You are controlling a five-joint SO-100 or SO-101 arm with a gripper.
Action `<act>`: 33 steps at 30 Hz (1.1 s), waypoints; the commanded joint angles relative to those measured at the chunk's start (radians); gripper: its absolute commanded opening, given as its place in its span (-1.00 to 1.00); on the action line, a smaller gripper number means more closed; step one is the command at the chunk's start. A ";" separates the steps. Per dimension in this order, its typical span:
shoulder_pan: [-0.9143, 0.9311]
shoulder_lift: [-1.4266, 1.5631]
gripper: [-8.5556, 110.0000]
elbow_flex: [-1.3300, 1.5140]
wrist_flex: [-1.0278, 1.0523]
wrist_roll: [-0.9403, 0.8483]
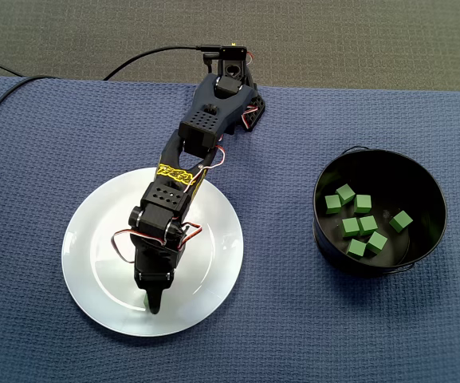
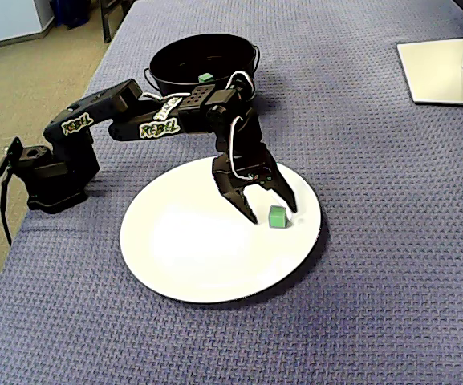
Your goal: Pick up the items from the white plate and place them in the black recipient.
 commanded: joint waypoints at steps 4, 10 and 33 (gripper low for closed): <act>-0.012 -0.003 -0.86 -0.035 -0.026 0.023; 0.035 0.124 -0.86 -0.017 -0.012 0.037; -0.770 1.532 -0.86 0.868 -0.364 -0.143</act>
